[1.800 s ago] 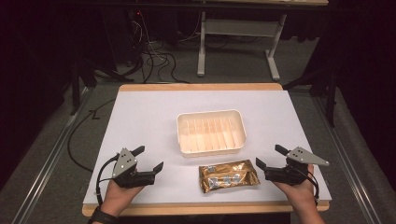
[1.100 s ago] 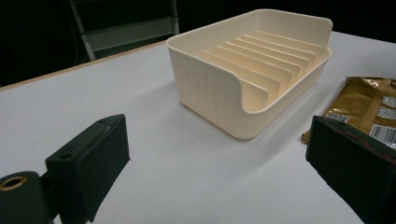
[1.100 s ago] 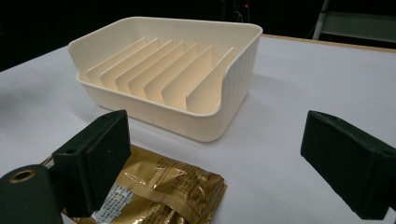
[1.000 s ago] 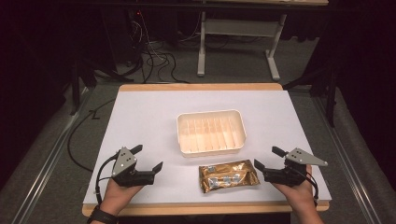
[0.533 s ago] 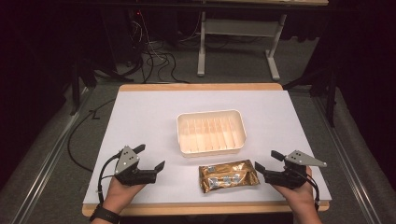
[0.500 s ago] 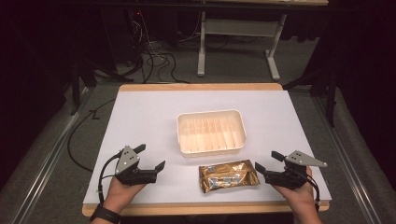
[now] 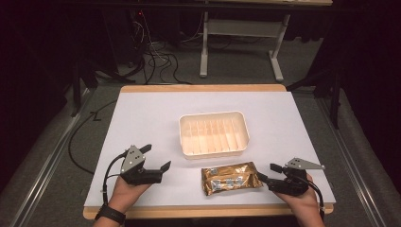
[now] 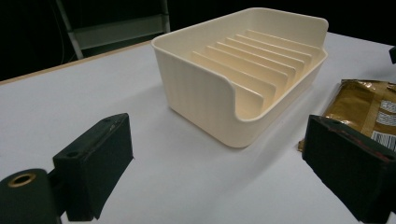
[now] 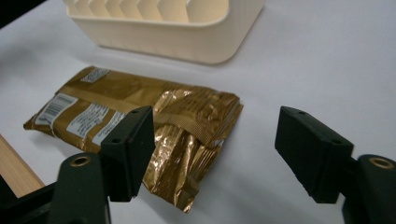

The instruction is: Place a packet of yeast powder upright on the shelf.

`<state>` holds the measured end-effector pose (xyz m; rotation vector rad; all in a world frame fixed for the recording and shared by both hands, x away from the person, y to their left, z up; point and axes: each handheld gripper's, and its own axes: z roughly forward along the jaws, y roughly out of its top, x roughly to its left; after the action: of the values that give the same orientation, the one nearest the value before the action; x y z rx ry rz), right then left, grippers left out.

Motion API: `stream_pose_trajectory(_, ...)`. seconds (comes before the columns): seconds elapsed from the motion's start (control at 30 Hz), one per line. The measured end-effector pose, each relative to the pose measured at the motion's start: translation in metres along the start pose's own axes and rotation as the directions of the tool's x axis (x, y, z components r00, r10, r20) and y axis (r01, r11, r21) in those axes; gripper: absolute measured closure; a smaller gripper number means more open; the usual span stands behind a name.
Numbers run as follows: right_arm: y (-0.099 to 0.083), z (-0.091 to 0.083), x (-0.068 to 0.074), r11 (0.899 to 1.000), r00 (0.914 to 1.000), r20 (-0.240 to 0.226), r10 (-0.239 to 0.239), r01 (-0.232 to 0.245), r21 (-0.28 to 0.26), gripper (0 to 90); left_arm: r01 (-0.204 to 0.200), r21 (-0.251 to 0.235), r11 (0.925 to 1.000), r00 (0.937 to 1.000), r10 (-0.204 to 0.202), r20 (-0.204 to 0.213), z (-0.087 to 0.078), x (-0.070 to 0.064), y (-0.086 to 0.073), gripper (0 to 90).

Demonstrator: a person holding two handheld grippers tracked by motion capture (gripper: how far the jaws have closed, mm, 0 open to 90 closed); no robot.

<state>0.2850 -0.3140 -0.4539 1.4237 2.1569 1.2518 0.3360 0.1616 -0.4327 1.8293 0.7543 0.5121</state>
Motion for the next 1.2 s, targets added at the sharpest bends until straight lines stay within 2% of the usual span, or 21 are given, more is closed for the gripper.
stream_pose_trajectory(0.03,-0.001,0.001,0.001,1.0,1.0,0.001,-0.005,0.005,0.016,32.3,0.0,0.003,1.0,1.0,0.0,0.003,0.001,0.0,0.0,9.0)
stream_pose_trajectory(0.07,-0.003,0.005,0.003,0.999,0.9999,-0.001,-0.011,0.011,0.045,38.4,-0.001,0.003,1.0,1.0,0.001,0.003,0.001,0.0,0.0,9.0)
stream_pose_trajectory(0.23,-0.008,0.007,0.005,0.997,0.9997,-0.022,-0.01,0.012,0.073,47.0,-0.004,0.0,1.0,0.9999,0.004,0.01,0.002,-0.001,0.001,9.0)
stream_pose_trajectory(0.3,-0.009,0.007,0.003,0.997,0.9985,-0.052,0.018,-0.014,0.079,50.7,-0.004,-0.001,1.0,0.9999,0.004,0.011,0.002,-0.001,0.001,9.0)
stream_pose_trajectory(0.43,-0.011,0.009,0.002,0.995,0.9963,-0.079,0.033,-0.025,0.093,48.6,-0.005,-0.002,1.0,0.9999,0.005,0.012,0.002,-0.001,0.001,9.0)
stream_pose_trajectory(0.47,-0.011,0.011,0.001,0.994,0.9939,-0.101,0.043,-0.033,0.103,45.4,-0.008,-0.002,1.0,0.9998,0.008,0.015,0.002,-0.001,0.001,9.0)
stream_pose_trajectory(0.63,-0.013,0.016,0.002,0.99,0.9928,-0.11,0.048,-0.032,0.139,47.4,-0.011,0.0,0.9999,0.9999,0.011,0.013,0.002,0.0,0.001,9.0)
stream_pose_trajectory(0.7,-0.013,0.017,0.002,0.988,0.9932,-0.106,0.049,-0.032,0.15,52.1,-0.012,0.0,0.9999,0.9999,0.012,0.012,0.001,0.0,0.001,9.1)
stream_pose_trajectory(0.73,-0.013,0.017,0.001,0.988,0.9928,-0.109,0.049,-0.032,0.152,61.6,-0.012,0.0,0.9999,0.9999,0.012,0.011,0.001,0.0,0.001,9.0)
stream_pose_trajectory(0.77,-0.013,0.017,0.001,0.988,0.9928,-0.109,0.049,-0.032,0.152,61.6,-0.012,0.0,0.9999,0.9999,0.012,0.011,0.001,0.0,0.001,9.0)
stream_pose_trajectory(0.8,-0.013,0.017,-0.002,0.986,0.9896,-0.128,0.064,-0.043,0.162,72.5,-0.013,0.0,0.9999,0.9998,0.013,0.011,0.001,0.0,0.001,9.1)
stream_pose_trajectory(0.87,-0.014,0.018,-0.003,0.985,0.9895,-0.13,0.064,-0.042,0.165,75.9,-0.014,0.001,0.9999,0.9998,0.014,0.011,0.001,0.0,0.001,9.1)
stream_pose_trajectory(0.9,-0.013,0.018,-0.004,0.984,0.9885,-0.136,0.066,-0.042,0.172,84.8,-0.013,0.0,0.9999,0.9998,0.013,0.011,0.001,0.0,0.001,9.1)
stream_pose_trajectory(0.93,-0.013,0.018,-0.004,0.984,0.9885,-0.136,0.066,-0.042,0.172,84.8,-0.013,0.0,0.9999,0.9999,0.013,0.011,0.001,0.0,0.001,9.1)
stream_pose_trajectory(0.97,-0.012,0.017,-0.005,0.986,0.9896,-0.131,0.06,-0.038,0.164,88.9,-0.014,0.0,0.9999,0.9999,0.014,0.01,0.001,0.0,0.001,9.1)
stream_pose_trajectory(1.03,-0.012,0.016,-0.005,0.987,0.9907,-0.126,0.051,-0.03,0.158,89.3,-0.015,0.001,0.9999,0.9999,0.015,0.008,0.001,0.0,0.001,9.1)
stream_pose_trajectory(1.07,-0.011,0.015,-0.005,0.988,0.9934,-0.107,0.042,-0.025,0.15,89.7,-0.014,0.0,0.9999,0.9999,0.014,0.008,0.001,0.0,0.001,9.1)
stream_pose_trajectory(1.2,-0.01,0.014,-0.007,0.989,0.9953,-0.085,0.047,-0.034,0.142,89.7,-0.012,-0.002,0.9999,0.9999,0.012,0.008,0.0,0.0,0.001,9.2)
